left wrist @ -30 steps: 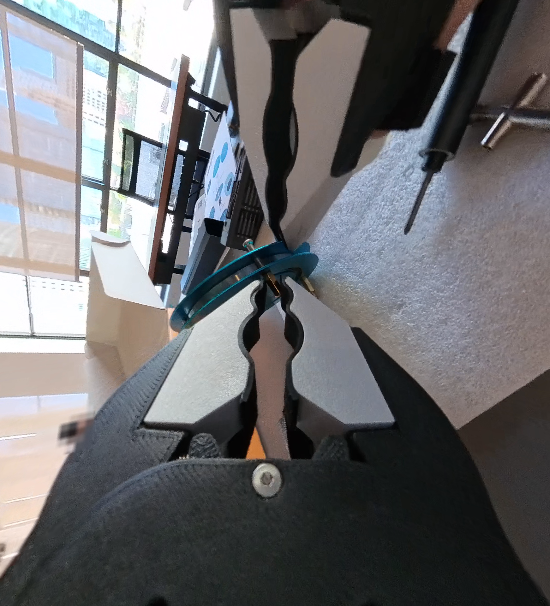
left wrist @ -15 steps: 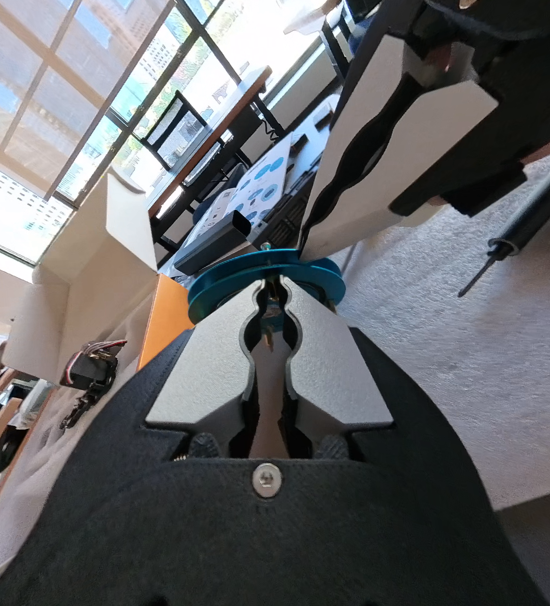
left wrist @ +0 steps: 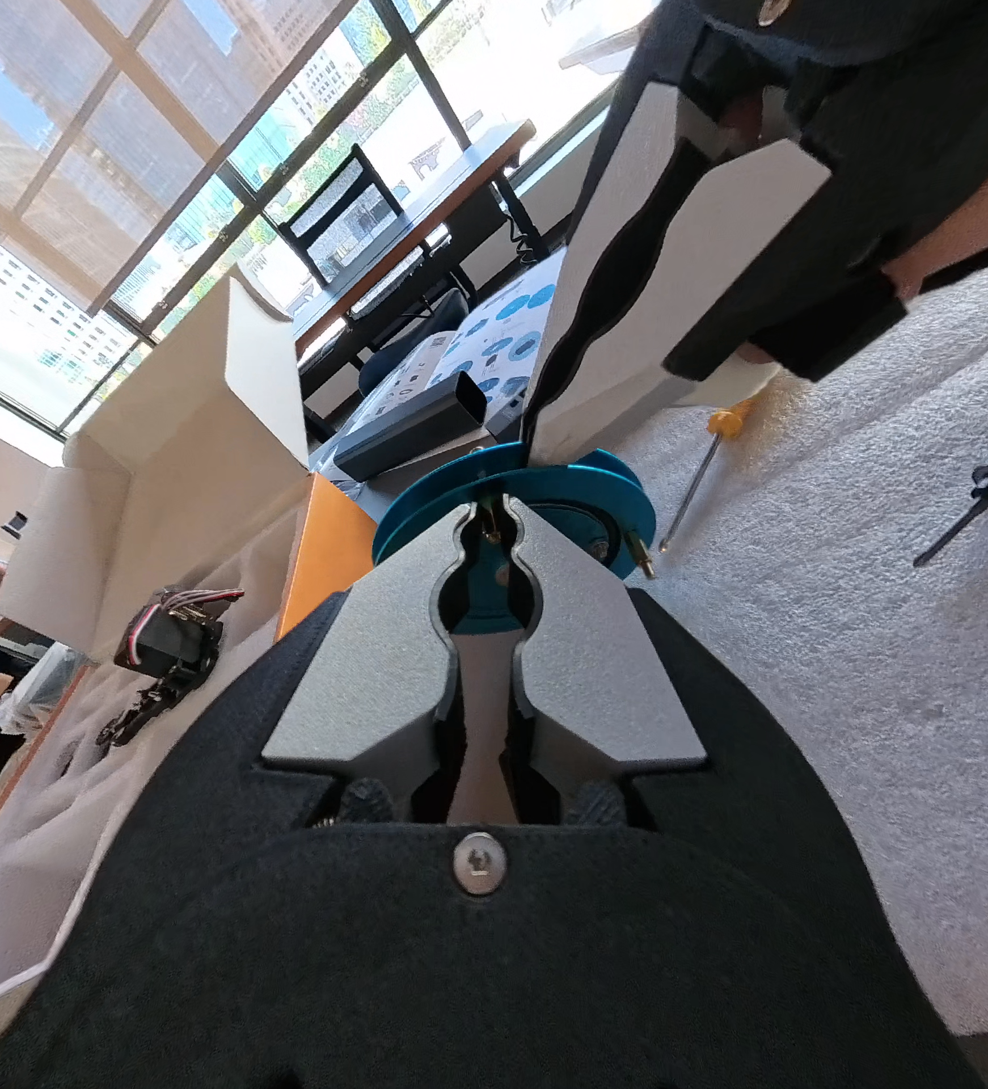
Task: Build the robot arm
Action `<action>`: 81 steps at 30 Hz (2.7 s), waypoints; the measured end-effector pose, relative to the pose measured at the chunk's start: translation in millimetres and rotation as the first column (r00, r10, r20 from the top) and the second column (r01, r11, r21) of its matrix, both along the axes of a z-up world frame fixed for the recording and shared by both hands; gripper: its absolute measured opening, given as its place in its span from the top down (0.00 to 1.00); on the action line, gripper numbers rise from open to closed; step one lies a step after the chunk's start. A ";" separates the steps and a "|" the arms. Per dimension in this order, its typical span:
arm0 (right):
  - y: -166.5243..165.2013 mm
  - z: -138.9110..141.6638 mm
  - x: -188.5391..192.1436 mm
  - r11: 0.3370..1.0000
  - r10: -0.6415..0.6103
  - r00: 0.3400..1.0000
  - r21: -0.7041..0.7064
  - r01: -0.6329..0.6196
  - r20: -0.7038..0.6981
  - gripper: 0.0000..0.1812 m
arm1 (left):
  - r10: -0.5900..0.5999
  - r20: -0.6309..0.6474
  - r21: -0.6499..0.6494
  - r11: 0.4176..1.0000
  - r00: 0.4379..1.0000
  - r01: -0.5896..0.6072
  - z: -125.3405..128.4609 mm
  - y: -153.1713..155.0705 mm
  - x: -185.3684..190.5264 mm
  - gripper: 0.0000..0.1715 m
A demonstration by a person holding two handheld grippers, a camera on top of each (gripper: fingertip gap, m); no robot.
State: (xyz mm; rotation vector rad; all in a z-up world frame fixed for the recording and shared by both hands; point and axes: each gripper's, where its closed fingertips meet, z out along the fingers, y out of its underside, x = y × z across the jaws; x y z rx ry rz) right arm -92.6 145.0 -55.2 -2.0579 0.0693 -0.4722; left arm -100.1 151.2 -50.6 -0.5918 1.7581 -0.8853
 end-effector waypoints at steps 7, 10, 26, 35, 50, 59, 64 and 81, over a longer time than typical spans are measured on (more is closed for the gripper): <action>-2.9 28.2 -2.4 0.991 -0.041 0.994 0.122 0.053 -0.101 1.00 | -0.022 0.019 -0.001 1.000 1.000 0.022 24.3 -1.3 2.7 0.98; -14.6 40.6 -16.0 0.978 -0.107 0.984 0.165 0.130 -0.142 1.00 | -0.057 0.042 0.031 0.998 0.997 0.056 38.0 -12.2 -9.7 0.98; -79.5 -14.9 -117.7 0.939 -0.261 0.932 0.160 0.305 -0.250 0.99 | -0.184 -0.014 0.095 0.978 0.983 0.185 -5.5 -78.8 -114.3 0.98; -96.3 -34.0 -139.6 0.919 -0.234 0.918 0.236 0.316 -0.319 0.98 | -0.170 -0.038 -0.111 0.980 0.985 0.165 -20.4 -98.3 -139.2 0.97; -104.5 -38.2 -135.6 0.900 -0.079 0.872 0.342 0.270 -0.482 0.97 | -0.381 -0.138 -0.737 0.656 0.914 0.162 -17.5 -108.2 -138.8 0.97; -119.9 -44.2 -122.4 0.888 0.020 0.812 0.385 0.254 -0.583 0.98 | -0.242 -0.021 -0.809 0.574 0.970 0.126 -4.3 -101.5 -144.9 0.88; -117.4 -48.8 -127.2 0.899 0.023 0.856 0.385 0.208 -0.516 0.98 | -0.163 -0.066 -0.692 0.719 0.984 0.072 -20.4 -116.3 -134.5 0.87; -124.2 -48.9 -114.4 0.833 0.048 0.684 0.407 0.374 -0.728 0.97 | -0.139 -0.111 0.020 0.990 0.984 0.142 -58.1 -115.6 -111.3 0.82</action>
